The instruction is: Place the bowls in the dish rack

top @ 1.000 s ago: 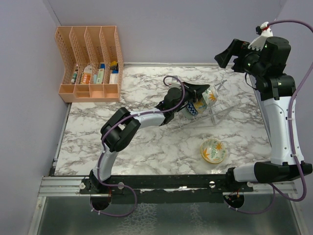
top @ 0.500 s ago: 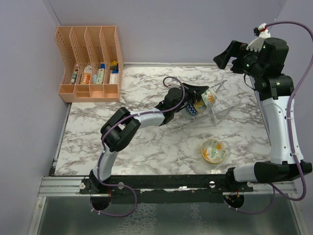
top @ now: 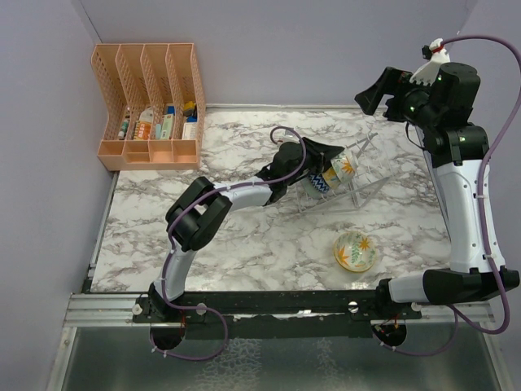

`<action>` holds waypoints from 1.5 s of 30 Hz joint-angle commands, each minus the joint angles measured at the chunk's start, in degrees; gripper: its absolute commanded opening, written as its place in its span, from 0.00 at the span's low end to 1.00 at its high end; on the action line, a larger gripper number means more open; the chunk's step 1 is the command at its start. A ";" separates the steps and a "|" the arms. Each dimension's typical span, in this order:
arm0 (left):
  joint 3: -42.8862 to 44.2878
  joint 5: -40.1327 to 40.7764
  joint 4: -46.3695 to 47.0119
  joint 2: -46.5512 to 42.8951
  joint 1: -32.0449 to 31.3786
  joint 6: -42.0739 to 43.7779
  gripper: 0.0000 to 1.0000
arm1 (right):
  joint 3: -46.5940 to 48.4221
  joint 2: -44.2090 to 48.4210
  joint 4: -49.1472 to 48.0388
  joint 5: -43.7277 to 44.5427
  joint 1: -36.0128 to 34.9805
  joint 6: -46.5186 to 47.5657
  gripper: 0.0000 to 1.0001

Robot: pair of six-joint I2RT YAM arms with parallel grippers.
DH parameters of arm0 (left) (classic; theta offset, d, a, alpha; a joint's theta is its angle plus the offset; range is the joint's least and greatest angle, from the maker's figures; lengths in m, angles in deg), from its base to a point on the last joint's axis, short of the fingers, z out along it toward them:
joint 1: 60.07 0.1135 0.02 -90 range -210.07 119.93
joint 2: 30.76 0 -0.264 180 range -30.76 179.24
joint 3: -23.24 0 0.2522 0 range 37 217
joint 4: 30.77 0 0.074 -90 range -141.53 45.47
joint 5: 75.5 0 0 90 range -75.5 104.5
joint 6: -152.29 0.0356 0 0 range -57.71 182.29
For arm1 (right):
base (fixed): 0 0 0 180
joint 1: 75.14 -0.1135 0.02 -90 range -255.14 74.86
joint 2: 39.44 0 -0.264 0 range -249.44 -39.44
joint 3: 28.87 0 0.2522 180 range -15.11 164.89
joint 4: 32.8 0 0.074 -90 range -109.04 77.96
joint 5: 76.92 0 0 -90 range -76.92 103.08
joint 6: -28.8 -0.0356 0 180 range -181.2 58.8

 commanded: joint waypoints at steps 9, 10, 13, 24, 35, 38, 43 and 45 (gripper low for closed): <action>8.70 -4.73 -16.33 -3.67 0.79 8.09 0.39 | -0.75 0.32 -1.71 -1.67 0.50 0.37 1.00; 9.31 -4.79 -17.94 -3.93 0.84 8.88 0.41 | -0.81 0.47 -1.73 -1.67 0.46 0.33 0.99; 10.01 -5.08 -22.24 -4.72 1.03 10.44 0.43 | -0.97 0.66 -1.71 -1.67 0.45 0.28 0.99; 10.12 -6.46 -31.50 -7.78 1.51 15.32 0.49 | -1.69 1.97 -1.79 -1.80 0.46 0.11 0.99; 4.30 -6.02 -35.90 -13.91 2.61 20.03 0.55 | -2.21 3.16 -1.81 -1.93 0.45 0.01 0.99; 3.24 -5.79 -35.49 -15.59 2.72 21.05 0.55 | -2.42 3.42 -1.88 -1.93 0.45 0.02 0.99; 5.51 -5.82 -39.37 -18.54 2.74 26.70 0.56 | -2.10 3.68 -1.73 -2.22 0.45 -0.18 0.99; 5.53 -6.58 -41.33 -20.39 2.79 30.29 0.60 | -2.27 4.00 -1.62 -2.20 0.45 -0.27 0.99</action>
